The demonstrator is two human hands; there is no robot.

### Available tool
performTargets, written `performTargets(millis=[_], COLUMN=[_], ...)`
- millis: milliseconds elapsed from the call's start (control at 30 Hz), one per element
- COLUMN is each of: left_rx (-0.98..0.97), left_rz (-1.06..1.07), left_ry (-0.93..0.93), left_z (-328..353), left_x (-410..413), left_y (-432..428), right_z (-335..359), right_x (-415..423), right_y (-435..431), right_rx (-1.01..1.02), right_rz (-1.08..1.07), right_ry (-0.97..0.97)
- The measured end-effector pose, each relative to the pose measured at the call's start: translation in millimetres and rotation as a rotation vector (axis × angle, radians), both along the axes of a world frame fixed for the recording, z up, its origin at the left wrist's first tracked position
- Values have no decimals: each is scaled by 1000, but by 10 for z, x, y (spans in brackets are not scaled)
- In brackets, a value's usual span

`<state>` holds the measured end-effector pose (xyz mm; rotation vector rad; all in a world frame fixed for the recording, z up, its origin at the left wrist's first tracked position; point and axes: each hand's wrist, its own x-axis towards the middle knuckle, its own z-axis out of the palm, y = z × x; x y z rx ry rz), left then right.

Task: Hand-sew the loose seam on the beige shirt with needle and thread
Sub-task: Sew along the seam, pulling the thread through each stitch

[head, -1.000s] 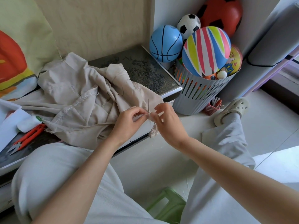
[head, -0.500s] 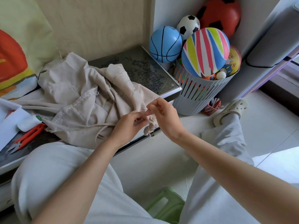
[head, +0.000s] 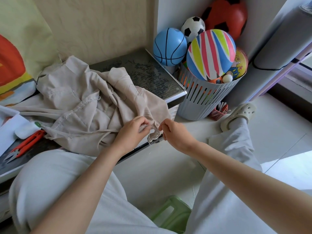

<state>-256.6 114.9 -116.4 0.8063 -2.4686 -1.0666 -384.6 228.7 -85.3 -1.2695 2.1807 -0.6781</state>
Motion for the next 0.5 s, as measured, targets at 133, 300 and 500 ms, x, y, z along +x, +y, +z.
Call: performTargets(millis=[133,300,500], left_rx=[10,5,38], left_rz=[-24,-14,-24], left_ry=[22,0,-51], left_z=[11,23,23], left_x=[20,21,33], left_y=[-30,-22,-3], right_z=[4,-30,-81], right_x=[-20,-172,-237], right_y=[23,53,82], right_rx=[-21,17,6], right_rz=[-18,-183,-271], right_ry=[18,-12,-41])
